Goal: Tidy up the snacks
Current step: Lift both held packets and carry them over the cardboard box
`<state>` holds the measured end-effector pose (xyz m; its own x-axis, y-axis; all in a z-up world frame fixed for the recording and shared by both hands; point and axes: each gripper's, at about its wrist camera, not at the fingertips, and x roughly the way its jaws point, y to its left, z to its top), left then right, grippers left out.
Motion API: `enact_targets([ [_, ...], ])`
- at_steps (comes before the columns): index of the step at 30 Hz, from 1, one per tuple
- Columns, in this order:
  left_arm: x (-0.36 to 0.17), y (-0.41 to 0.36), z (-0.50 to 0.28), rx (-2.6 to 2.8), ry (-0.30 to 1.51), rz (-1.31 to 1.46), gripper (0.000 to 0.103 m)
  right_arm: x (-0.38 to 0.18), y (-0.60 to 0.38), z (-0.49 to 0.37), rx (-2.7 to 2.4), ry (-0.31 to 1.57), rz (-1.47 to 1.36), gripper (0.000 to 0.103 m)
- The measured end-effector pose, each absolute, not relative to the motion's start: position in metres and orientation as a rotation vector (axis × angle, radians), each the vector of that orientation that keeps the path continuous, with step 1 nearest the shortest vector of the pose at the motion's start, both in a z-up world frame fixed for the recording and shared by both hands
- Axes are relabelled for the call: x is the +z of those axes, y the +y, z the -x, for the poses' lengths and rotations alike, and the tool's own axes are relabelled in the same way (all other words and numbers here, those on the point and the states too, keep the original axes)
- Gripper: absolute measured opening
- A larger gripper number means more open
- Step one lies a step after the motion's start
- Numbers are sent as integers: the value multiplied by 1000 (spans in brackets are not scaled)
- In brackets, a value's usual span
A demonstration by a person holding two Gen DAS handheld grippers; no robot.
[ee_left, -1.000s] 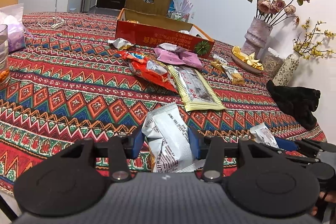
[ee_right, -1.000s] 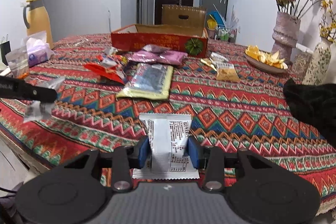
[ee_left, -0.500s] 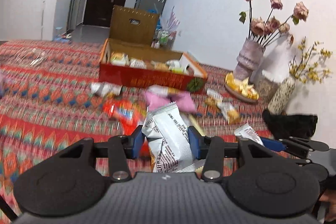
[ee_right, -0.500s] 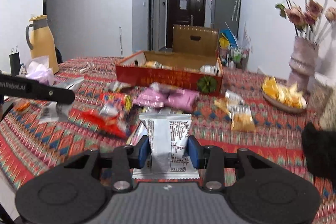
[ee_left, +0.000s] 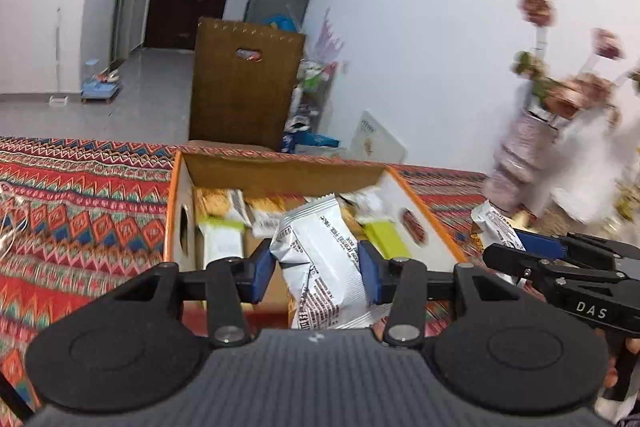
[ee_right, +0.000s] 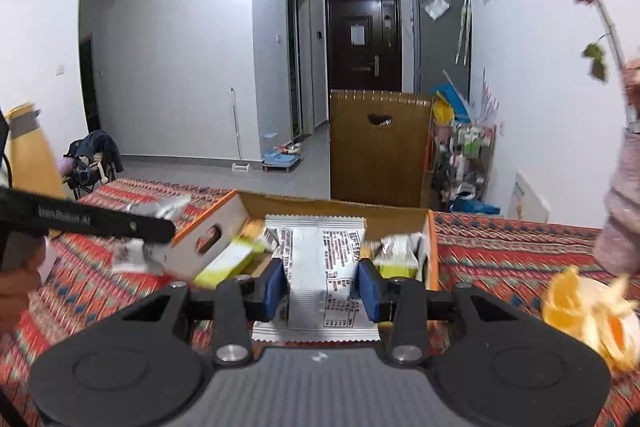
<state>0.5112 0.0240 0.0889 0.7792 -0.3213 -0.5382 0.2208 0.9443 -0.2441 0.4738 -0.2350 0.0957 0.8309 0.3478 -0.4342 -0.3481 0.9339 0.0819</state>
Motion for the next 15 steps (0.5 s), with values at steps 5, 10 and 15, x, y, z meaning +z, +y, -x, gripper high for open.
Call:
enact_targets([
  [5,72,18,-602,-245,689,130,45,84,-229,-585,361,582,-122,39],
  [10,40,20,-675,-224,788,82,46,50,-210,-677,337,750,-193,39],
  [15,13,24,-719,-167,874,79,46,21,-175,-722,319,829,-105,41],
])
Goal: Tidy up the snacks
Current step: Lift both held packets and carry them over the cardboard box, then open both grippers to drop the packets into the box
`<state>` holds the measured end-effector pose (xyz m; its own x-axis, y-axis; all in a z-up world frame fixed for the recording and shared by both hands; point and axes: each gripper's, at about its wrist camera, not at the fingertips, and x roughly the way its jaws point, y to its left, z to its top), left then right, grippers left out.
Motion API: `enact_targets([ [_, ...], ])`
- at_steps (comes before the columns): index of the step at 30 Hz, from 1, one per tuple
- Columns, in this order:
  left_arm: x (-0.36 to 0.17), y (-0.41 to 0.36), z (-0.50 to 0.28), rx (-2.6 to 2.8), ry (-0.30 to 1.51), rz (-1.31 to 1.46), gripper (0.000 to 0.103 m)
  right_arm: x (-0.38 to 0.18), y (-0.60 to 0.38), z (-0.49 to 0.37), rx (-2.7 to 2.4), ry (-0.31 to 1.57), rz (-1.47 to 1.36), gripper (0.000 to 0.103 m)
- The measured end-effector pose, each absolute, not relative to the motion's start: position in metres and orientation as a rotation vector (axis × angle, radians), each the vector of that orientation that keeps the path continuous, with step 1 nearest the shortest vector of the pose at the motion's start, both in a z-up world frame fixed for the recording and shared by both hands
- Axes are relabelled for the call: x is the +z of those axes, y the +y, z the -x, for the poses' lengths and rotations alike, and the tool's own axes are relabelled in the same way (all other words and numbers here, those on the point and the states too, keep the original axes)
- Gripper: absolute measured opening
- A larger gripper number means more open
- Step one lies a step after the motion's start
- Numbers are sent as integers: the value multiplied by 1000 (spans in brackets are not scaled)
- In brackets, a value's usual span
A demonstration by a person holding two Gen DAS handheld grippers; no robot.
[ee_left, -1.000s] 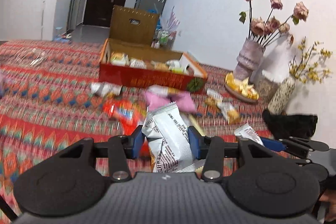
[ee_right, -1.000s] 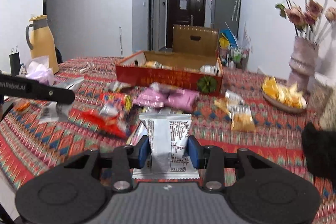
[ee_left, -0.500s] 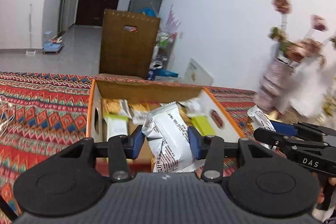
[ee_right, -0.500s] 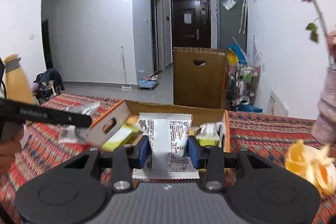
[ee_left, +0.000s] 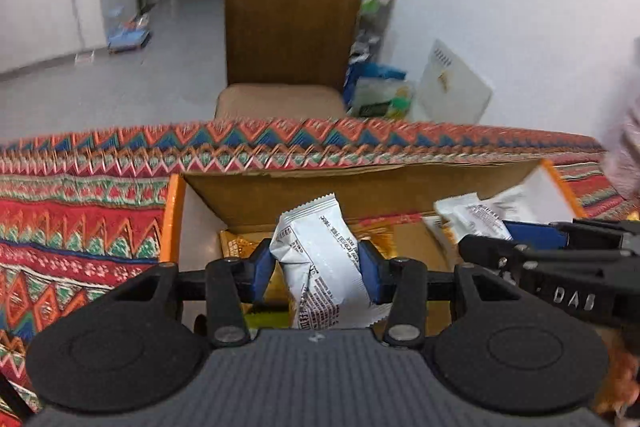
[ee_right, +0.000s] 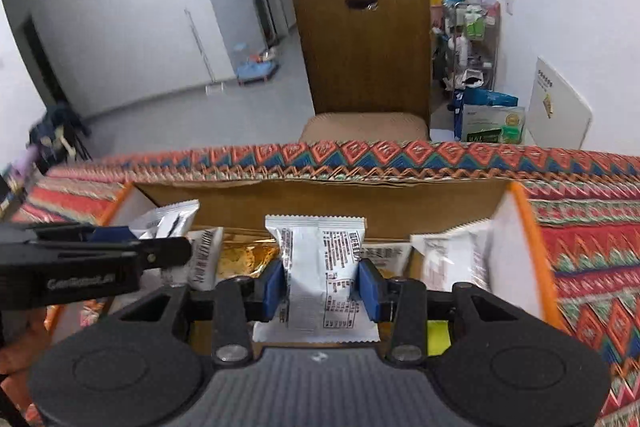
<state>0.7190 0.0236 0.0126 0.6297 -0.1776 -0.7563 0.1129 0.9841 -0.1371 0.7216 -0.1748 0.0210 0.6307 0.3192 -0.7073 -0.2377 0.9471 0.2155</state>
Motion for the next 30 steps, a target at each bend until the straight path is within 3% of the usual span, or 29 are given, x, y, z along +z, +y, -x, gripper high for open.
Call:
enact_targets([
  [4,5,17,-730,-205,885,107,51,14,-168,-739,367,847,-156,51],
  [8,9,15,-729,-225,864,112,59,27,-176,-734,335,806,-117,52],
  [16,43,17,-702,-215,843,78,63,56,-219,-713,268,782,-75,52],
  [22,90,25,-650,-211,809,44,74,89,-249,-669,223,748,-30,55],
  [24,105,26,-625,-193,796,29,82,101,-259,-648,213,740,-23,57],
  [27,123,28,-587,-199,759,22,85,119,-276,-615,215,703,-37,64],
  [30,140,30,-551,-211,735,23,87,136,-289,-579,205,675,-31,65],
])
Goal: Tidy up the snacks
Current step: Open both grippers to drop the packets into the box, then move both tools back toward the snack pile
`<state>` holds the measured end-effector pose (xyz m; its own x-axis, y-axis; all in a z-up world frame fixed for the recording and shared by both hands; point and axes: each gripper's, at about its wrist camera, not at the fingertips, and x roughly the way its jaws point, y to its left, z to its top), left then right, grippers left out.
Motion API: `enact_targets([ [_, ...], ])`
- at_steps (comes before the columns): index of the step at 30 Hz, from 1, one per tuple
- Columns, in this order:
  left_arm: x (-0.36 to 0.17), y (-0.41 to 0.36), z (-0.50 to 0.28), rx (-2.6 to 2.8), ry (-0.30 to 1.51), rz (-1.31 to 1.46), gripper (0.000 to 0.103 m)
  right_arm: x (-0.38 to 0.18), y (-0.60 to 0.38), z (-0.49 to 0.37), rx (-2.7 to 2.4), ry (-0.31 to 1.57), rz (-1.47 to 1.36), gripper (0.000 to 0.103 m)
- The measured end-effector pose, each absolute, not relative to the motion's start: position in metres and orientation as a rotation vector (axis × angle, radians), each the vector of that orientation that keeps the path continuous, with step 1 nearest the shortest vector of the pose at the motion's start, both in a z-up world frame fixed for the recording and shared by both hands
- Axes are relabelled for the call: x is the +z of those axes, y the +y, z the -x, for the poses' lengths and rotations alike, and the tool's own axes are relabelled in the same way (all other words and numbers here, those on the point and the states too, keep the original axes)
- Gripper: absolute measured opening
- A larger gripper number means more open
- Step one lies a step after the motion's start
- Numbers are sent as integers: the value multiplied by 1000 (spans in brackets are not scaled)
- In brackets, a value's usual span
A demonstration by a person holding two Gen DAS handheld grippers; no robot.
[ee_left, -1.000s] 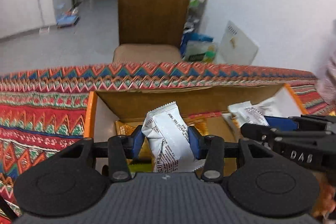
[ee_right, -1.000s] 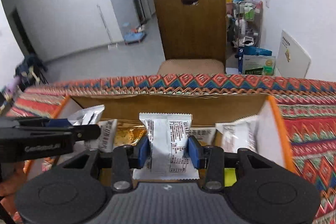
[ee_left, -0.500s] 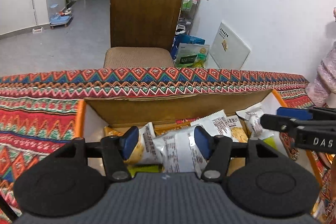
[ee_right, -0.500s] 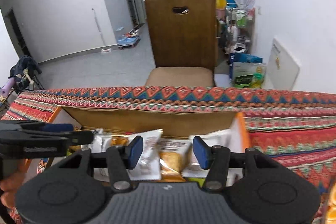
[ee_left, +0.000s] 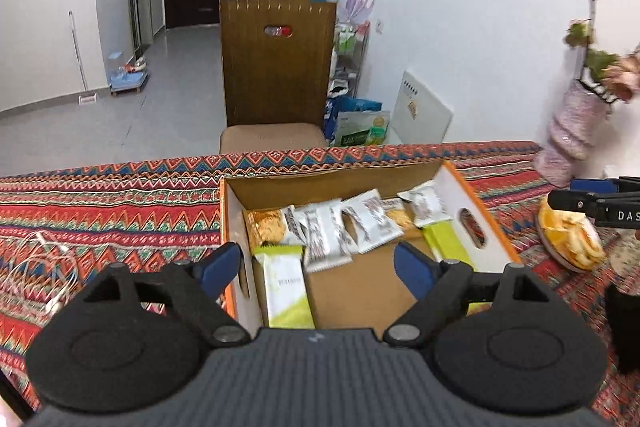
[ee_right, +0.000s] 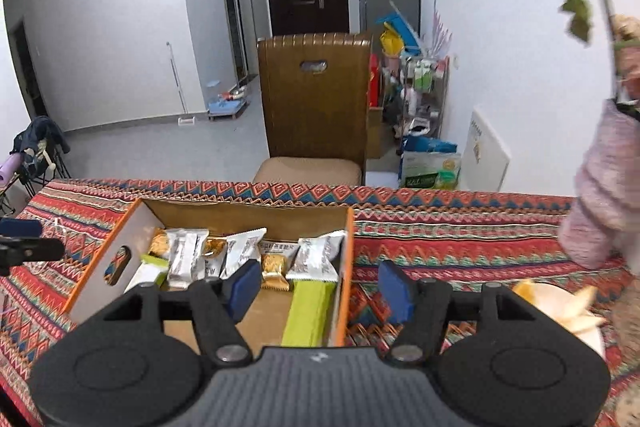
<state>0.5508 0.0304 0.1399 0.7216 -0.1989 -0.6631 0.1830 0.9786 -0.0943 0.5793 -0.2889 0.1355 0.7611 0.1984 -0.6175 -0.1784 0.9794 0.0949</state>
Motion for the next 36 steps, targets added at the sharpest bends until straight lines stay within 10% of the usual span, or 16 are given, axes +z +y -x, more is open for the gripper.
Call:
enact_targets([
  [16,152,55,-372,-153,563,87,92,142,-314,-400,246,506,59,80],
  [36,39,22,-196,-75,544,95,98,23,-290,-214,278,545,78,86],
])
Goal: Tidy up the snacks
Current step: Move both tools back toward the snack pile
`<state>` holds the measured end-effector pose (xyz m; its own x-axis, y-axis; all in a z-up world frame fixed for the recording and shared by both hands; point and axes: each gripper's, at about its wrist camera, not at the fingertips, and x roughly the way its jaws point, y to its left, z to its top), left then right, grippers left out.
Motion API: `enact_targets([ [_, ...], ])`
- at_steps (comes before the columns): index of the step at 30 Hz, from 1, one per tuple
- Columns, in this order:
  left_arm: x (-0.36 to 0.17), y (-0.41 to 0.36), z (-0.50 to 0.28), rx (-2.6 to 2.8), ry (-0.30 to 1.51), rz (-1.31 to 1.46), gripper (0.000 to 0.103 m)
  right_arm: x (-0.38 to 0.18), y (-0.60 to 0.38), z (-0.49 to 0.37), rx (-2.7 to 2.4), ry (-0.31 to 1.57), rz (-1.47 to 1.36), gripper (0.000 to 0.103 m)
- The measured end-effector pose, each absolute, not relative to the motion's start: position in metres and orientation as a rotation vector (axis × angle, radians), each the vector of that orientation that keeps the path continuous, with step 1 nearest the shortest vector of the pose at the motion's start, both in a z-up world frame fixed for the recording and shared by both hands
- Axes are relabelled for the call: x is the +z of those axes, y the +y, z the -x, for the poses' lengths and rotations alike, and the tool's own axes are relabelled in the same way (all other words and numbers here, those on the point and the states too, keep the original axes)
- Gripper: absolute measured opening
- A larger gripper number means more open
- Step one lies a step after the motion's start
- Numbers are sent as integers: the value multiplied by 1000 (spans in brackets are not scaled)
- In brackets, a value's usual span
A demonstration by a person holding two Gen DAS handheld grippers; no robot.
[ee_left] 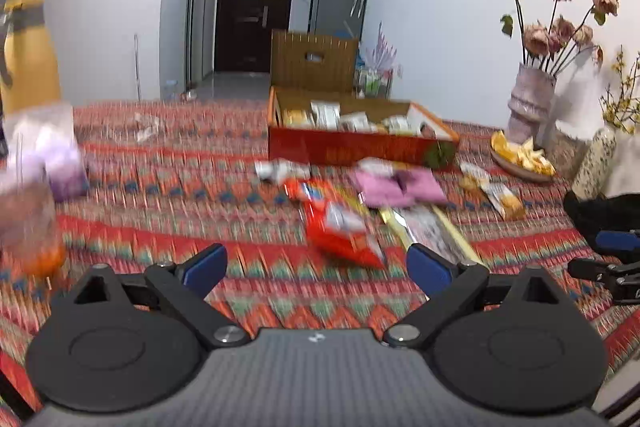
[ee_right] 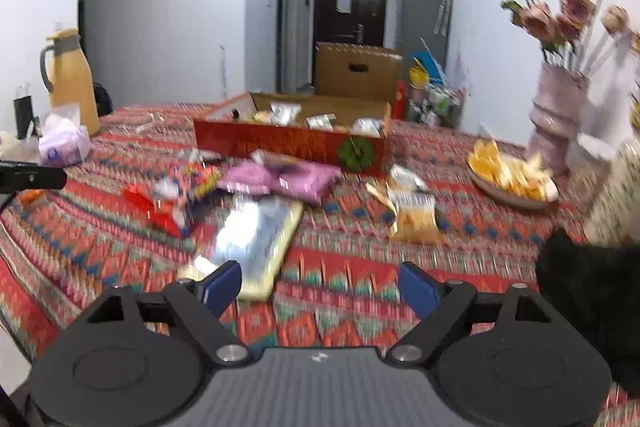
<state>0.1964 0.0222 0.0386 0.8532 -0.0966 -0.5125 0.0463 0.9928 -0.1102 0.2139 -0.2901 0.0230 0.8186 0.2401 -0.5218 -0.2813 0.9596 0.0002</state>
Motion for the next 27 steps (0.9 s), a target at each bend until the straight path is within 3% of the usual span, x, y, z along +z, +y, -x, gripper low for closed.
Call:
enact_targets([
  [11,2,15,-176,-57,658,106,98,-33,-300,-173,208,679,-18,86],
  [27,18,26,-273,-17,630,53,98,-36,-316,-250,169,680,-6,85],
])
